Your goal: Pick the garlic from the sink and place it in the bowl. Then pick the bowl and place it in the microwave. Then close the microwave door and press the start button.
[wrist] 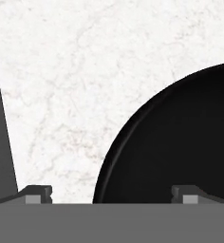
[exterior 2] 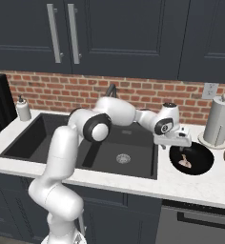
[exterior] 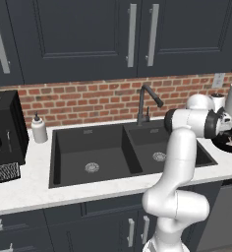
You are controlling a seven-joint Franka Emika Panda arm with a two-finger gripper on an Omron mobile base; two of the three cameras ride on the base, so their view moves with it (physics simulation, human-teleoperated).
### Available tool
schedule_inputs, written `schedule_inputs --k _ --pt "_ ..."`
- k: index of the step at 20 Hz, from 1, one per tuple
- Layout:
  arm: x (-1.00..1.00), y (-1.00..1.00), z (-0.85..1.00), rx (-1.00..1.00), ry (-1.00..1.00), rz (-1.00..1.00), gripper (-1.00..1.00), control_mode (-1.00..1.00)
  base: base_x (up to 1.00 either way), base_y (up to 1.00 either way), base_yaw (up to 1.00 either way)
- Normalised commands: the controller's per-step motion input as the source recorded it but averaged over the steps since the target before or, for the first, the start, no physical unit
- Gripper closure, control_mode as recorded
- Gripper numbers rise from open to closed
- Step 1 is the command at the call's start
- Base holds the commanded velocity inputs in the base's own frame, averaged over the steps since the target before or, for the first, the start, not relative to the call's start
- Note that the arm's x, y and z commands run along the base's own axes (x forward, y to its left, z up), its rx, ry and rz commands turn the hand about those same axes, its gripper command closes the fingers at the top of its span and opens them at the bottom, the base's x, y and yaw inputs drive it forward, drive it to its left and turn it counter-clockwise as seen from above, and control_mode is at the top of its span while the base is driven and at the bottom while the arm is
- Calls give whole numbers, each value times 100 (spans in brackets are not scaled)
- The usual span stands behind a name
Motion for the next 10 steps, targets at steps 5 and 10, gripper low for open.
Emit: schedule_inputs --k 5,10 --pt "0 0 -20 0 0 0 -100 -100 0 0 0" --pt "9 0 -21 0 3 0 100 -100 0 0 0"
